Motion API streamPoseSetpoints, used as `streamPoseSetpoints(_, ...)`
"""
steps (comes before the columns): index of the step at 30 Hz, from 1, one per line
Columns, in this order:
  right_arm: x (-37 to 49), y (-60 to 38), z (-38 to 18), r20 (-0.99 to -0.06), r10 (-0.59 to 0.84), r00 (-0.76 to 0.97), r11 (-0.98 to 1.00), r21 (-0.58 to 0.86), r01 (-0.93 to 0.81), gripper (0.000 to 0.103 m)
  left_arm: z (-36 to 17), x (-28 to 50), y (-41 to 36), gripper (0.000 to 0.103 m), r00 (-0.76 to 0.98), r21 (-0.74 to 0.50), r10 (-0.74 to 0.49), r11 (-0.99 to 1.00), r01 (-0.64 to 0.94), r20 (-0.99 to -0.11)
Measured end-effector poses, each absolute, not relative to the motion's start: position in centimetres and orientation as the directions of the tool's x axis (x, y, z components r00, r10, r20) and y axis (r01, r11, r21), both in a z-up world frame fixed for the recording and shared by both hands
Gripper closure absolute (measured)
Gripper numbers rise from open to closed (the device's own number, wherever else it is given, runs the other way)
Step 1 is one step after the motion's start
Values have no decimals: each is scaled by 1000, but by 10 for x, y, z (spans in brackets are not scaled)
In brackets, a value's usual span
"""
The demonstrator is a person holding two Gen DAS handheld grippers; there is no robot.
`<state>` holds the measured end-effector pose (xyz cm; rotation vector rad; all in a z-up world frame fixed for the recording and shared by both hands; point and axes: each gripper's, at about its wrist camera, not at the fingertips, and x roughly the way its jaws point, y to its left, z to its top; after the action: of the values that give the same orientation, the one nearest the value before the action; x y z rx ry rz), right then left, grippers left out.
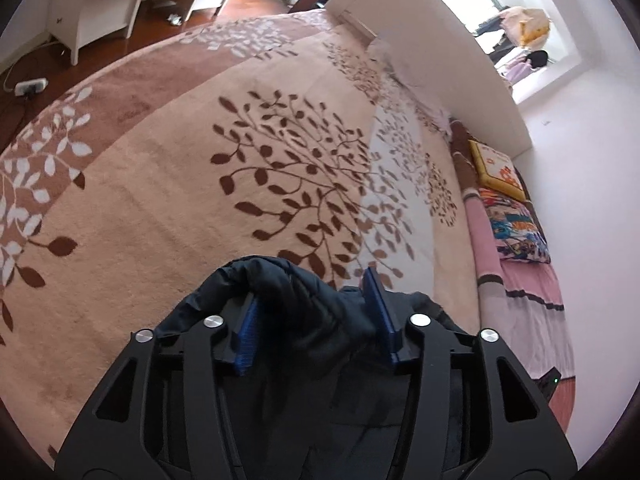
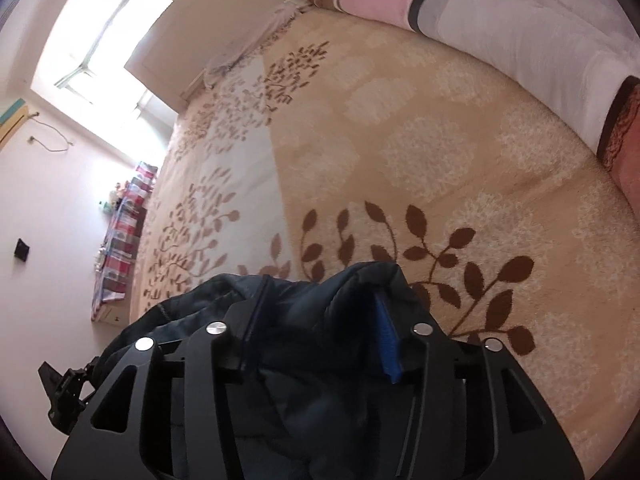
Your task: Fold large clothes
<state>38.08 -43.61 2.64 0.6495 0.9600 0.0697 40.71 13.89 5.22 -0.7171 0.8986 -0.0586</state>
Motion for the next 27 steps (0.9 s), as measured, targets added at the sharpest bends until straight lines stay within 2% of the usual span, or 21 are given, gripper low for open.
streamPoseSetpoints(1,380,-436,29,-733,338,591,809,547,216,36,56,405,140,47,644,-589,-322,768,-250,-693)
streamPoseSetpoints(3,373,-437,40,-721,282,633,820,524,231,21,66,396,149,40,699,-597,-276,757,-265,-660)
streamPoseSetpoints(5,367,-440,51,-682,282,674,809,547,214,21,75,387,159,34,742,-620,-251,737,-269,-621)
streamPoseSetpoints(8,362,-448,62,-668,299,682,787,577,219,20,83,374,171,34,743,-637,-263,722,-271,-615)
streamPoseSetpoints(13,319,-449,72,-639,335,693,792,588,160,20,82,326,173,33,705,-594,-294,773,-221,-645)
streamPoseSetpoints(17,260,-452,63,-656,330,679,803,573,163,20,69,263,174,33,664,-566,-313,799,-201,-679)
streamPoseSetpoints(23,166,-456,34,-730,254,635,848,484,218,20,46,187,179,29,653,-610,-339,755,-241,-677)
streamPoseSetpoints(27,125,-452,14,-757,276,592,842,487,230,18,21,156,170,28,623,-644,-376,713,-277,-685)
